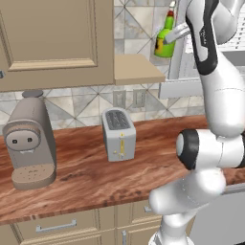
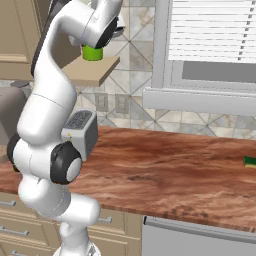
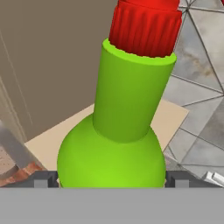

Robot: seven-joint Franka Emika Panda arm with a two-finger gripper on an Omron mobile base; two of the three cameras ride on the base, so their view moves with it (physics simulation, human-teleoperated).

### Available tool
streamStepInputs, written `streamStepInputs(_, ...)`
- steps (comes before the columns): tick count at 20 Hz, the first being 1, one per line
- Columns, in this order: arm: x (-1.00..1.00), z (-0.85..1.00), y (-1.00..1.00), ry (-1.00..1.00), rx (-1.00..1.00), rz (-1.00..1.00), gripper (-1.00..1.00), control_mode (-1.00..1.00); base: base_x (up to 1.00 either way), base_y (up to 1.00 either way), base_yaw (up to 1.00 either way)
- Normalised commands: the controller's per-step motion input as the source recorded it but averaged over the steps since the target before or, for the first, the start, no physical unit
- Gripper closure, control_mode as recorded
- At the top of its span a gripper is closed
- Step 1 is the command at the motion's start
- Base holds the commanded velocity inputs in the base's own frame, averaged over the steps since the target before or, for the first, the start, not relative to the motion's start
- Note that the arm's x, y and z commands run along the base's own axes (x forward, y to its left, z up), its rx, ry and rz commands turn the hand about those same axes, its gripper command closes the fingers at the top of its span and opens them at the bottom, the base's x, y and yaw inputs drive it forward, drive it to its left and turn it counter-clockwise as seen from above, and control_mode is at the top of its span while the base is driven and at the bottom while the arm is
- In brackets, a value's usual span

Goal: Locate and retrieve the sponge and spray from the cabinet. Place them next to the sink.

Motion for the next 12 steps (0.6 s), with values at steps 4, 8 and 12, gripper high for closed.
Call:
streamStepInputs(4,-0.86,0.25,-0.20,-0.13,-0.04,0.01,1.00,-1.00,0.00,0.00,0.00)
streamStepInputs(8,-0.74,0.21,-0.22,-0.07,-0.07,0.01,1.00,-1.00,0.00,0.00,0.00)
streamStepInputs(12,-0.68,-0.01,-0.33,0.00,-0.10,0.01,1.00,-1.00,0.00,0.00,0.00)
